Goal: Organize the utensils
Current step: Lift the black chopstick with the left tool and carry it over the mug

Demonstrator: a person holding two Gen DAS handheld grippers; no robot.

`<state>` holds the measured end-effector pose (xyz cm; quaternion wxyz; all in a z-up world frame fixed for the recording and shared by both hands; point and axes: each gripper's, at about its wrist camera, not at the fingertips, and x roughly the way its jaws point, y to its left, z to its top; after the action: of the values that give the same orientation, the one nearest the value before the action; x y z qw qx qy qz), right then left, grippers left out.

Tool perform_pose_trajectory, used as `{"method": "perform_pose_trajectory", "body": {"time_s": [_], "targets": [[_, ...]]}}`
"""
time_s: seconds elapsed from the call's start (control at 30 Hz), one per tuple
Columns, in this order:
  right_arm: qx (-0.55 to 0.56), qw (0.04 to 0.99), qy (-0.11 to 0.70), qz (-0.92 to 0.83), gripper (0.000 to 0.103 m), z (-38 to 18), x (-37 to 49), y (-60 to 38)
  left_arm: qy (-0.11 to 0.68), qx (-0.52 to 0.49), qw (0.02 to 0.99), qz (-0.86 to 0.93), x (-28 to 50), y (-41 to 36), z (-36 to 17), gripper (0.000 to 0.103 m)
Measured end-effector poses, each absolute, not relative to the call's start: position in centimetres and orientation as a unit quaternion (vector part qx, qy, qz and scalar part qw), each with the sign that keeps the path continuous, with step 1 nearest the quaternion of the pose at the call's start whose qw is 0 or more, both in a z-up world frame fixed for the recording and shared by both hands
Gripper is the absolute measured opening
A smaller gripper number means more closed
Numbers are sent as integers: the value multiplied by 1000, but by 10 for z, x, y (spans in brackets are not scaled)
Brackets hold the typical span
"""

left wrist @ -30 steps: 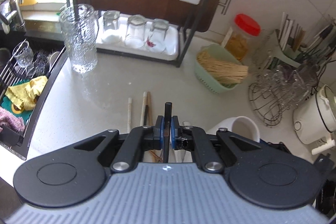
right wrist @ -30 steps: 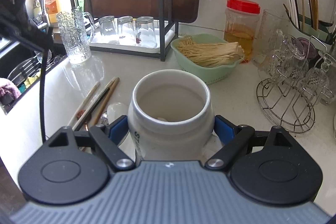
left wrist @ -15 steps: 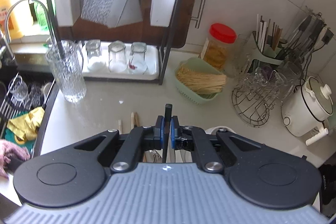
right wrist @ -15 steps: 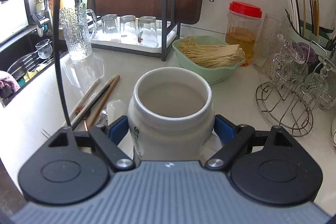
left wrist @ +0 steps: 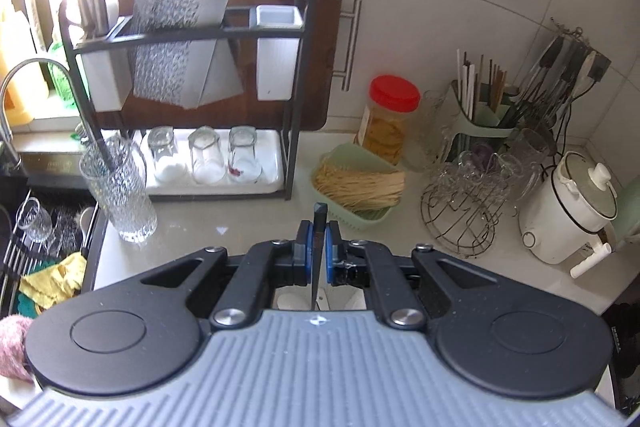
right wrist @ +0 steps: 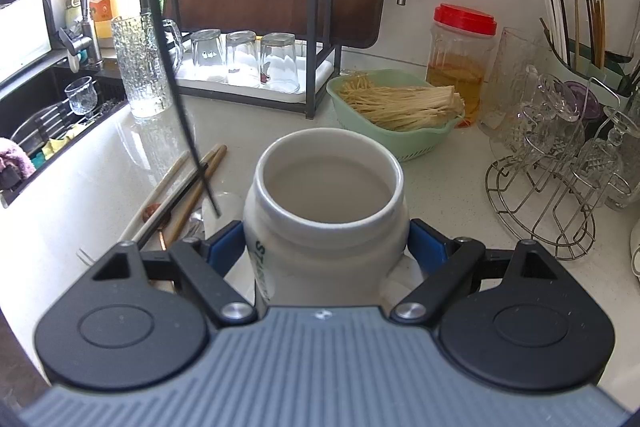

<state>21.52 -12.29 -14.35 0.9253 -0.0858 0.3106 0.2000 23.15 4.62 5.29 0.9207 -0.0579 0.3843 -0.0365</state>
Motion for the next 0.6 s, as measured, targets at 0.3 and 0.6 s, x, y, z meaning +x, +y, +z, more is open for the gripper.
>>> {"method": "perform_pose_trajectory", "body": {"time_s": [0.3, 0.6], "targets": [[-84, 926, 312, 197, 90, -144, 214, -123, 371, -35, 926, -57, 233, 39, 83, 7], [-74, 925, 318, 194, 89, -142, 209, -124, 349, -15, 933, -80, 231, 29, 123, 7]]}}
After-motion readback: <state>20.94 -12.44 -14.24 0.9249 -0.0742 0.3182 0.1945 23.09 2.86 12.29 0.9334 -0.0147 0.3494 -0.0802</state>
